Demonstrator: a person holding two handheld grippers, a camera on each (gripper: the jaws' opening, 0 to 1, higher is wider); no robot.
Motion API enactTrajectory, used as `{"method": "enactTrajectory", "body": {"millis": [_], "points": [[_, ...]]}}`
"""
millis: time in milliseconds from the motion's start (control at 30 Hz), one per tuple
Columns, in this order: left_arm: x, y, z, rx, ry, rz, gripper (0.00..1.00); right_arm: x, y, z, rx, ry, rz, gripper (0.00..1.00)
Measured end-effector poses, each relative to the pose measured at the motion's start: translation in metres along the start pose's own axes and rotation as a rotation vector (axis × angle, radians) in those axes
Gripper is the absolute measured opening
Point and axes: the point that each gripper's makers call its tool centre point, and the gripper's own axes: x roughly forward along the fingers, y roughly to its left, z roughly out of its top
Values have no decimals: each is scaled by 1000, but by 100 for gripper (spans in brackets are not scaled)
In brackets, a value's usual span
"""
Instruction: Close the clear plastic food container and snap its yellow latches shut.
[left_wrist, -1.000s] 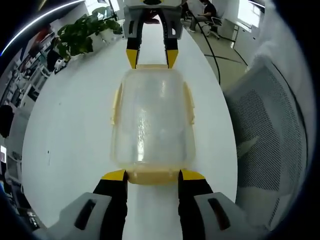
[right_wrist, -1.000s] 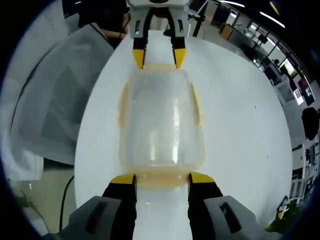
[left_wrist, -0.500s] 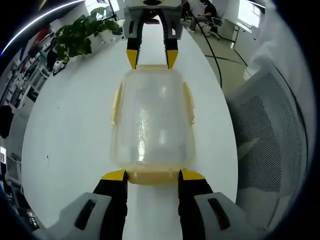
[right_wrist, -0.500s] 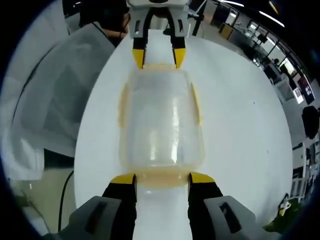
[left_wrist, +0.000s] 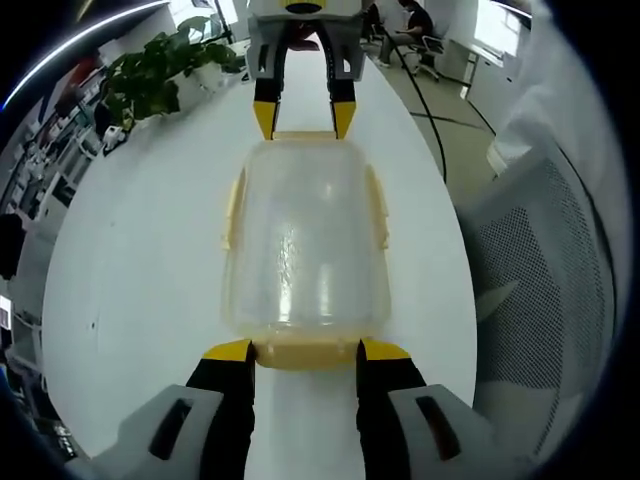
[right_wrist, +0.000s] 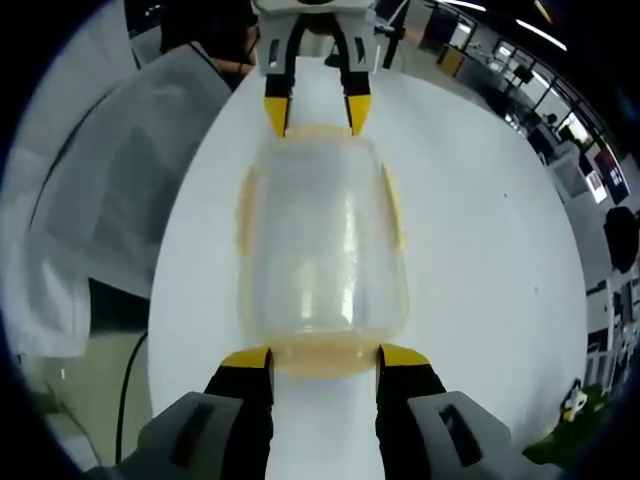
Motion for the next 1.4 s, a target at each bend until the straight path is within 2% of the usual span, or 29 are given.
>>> {"method": "enactTrajectory", "body": {"millis": [600, 1400], "points": [[11, 1, 9, 5, -8, -23, 39, 4, 1, -16, 32, 9, 29, 38], [16, 0, 5, -11, -20, -60, 39, 7, 6, -15, 80, -6, 76, 39]]}}
